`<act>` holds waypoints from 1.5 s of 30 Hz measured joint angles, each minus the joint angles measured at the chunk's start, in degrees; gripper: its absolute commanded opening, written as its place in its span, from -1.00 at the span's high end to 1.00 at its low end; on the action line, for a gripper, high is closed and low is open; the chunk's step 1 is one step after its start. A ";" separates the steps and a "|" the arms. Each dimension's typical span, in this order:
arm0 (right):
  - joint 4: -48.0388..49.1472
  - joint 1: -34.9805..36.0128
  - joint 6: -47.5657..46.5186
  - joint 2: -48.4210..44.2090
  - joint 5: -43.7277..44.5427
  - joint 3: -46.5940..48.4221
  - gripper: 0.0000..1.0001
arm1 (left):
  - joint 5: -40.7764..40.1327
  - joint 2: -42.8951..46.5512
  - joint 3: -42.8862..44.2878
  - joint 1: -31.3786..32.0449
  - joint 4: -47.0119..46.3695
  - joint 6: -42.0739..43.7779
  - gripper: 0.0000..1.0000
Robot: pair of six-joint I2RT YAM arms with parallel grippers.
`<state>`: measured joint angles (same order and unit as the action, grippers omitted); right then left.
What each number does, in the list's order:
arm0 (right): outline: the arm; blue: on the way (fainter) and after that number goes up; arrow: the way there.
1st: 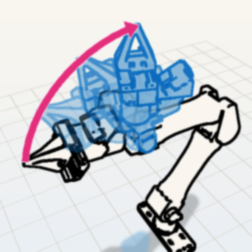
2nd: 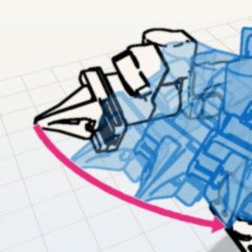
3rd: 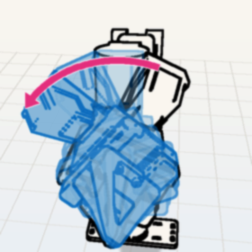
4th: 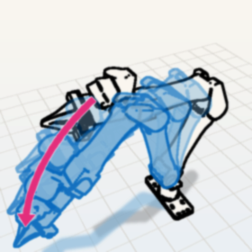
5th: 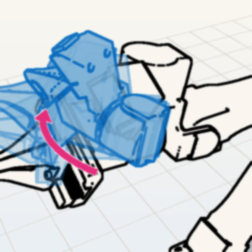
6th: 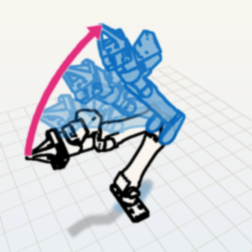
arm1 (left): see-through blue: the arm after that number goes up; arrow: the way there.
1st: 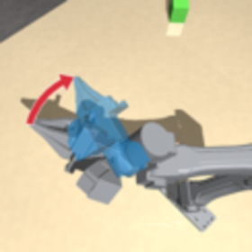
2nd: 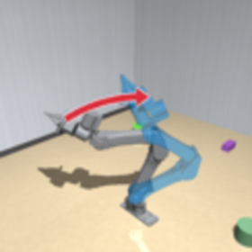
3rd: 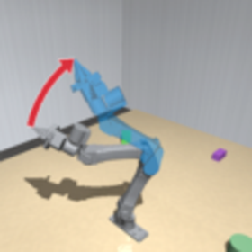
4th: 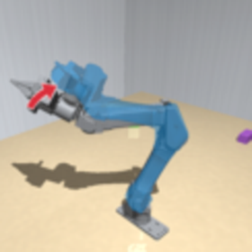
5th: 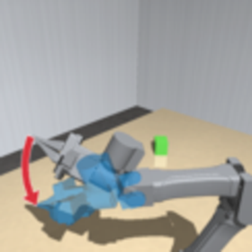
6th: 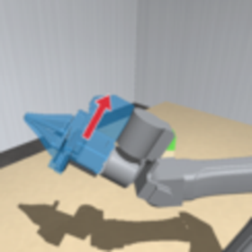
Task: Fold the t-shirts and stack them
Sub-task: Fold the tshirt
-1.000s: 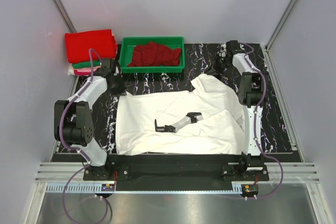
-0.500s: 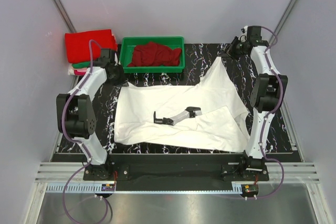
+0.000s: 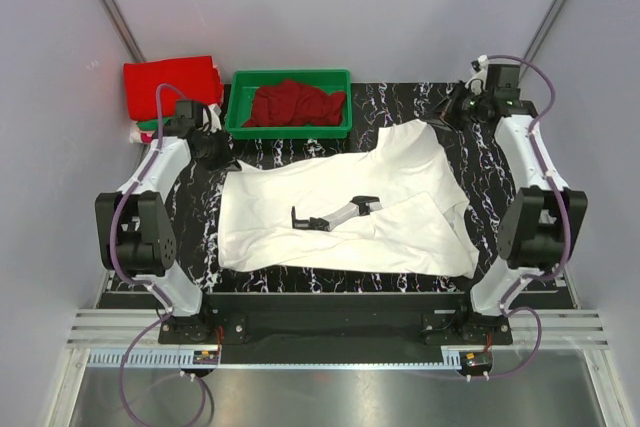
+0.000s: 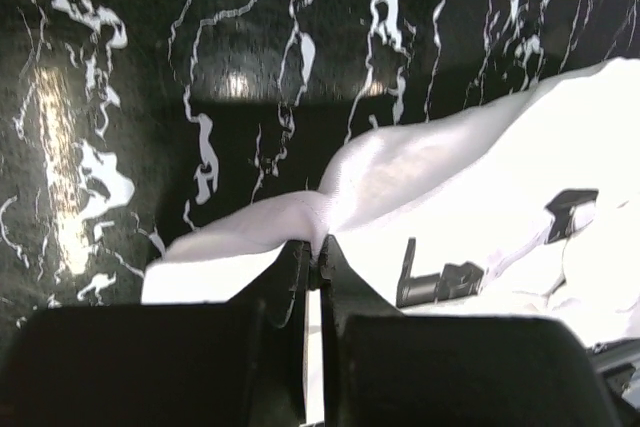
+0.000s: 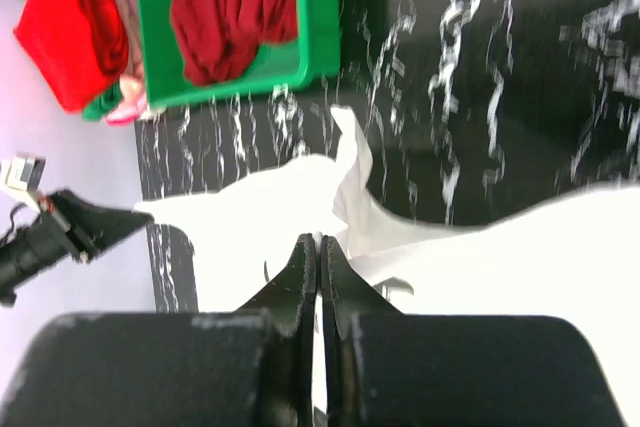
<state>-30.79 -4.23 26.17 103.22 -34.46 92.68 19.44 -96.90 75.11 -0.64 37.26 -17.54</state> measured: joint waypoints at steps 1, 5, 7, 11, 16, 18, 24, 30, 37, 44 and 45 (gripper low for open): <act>0.42 0.00 -0.11 -2.51 0.00 -2.56 1.00 | 0.46 0.85 -1.05 -0.26 -0.11 0.31 1.00; 1.09 0.00 -0.42 -13.49 0.57 -12.35 1.00 | 1.97 3.67 -5.29 -1.66 -0.96 1.49 1.00; 1.11 0.00 -0.37 -19.37 1.18 -17.27 1.00 | 2.67 4.74 -7.28 -2.36 -1.20 2.12 1.00; 1.38 0.00 0.70 -28.74 4.35 -25.97 1.00 | 3.52 5.86 -9.90 -3.50 -1.38 2.86 1.00; -0.59 0.00 4.39 -39.95 11.41 -37.22 1.00 | 3.91 7.74 -12.61 -4.17 -1.40 3.43 1.00; -1.29 0.00 6.40 -44.17 14.67 -41.05 1.00 | 3.96 8.50 -13.27 -4.17 -1.36 3.69 1.00; -3.78 0.00 14.75 -55.84 22.38 -51.89 1.00 | 3.82 9.27 -14.88 -4.33 -1.31 4.24 1.00; -9.90 0.00 23.71 -64.74 28.94 -60.13 1.00 | 2.08 9.49 -16.06 -4.35 0.04 4.28 0.93; -13.75 0.00 29.73 -67.34 33.94 -62.60 -0.51 | -1.64 12.11 -17.97 -4.63 1.11 4.02 0.32; -13.81 0.00 30.01 -68.11 32.89 -62.84 -0.50 | -6.84 15.50 -15.56 -4.66 3.08 3.32 -0.01; -13.09 0.00 30.03 -68.17 31.85 -63.19 -0.49 | -7.02 15.87 -14.99 -4.48 2.95 3.32 -0.01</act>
<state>-43.88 -4.23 56.21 35.05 -2.61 29.50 12.43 -81.03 60.12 -5.13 40.21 -14.22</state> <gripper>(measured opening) 0.759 0.500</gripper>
